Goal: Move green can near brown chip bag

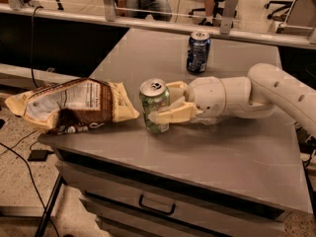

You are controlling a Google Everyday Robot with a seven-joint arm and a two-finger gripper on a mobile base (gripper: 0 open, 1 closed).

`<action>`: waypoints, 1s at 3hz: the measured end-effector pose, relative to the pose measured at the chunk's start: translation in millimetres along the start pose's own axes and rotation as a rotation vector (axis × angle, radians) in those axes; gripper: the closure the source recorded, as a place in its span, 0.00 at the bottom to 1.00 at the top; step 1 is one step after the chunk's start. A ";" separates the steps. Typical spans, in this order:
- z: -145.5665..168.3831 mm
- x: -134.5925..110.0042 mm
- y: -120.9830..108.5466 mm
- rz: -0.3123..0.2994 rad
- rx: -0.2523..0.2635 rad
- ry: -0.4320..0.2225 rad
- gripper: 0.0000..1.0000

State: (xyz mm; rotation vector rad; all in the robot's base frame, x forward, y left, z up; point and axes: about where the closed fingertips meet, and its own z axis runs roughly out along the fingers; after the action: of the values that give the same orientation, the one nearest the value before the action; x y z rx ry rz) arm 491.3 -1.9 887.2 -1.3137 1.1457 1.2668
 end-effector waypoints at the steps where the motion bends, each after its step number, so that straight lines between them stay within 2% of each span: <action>1: 2.4 0.1 0.4 0.002 -0.004 -0.002 0.84; 3: 6.5 -1.3 1.1 0.000 -0.012 -0.002 0.39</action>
Offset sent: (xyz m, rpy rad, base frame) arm -0.0006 0.0022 -0.0002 0.0013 0.0024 0.0040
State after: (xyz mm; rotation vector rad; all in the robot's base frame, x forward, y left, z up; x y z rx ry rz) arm 489.4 4.4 888.4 -1.3211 1.1383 1.2766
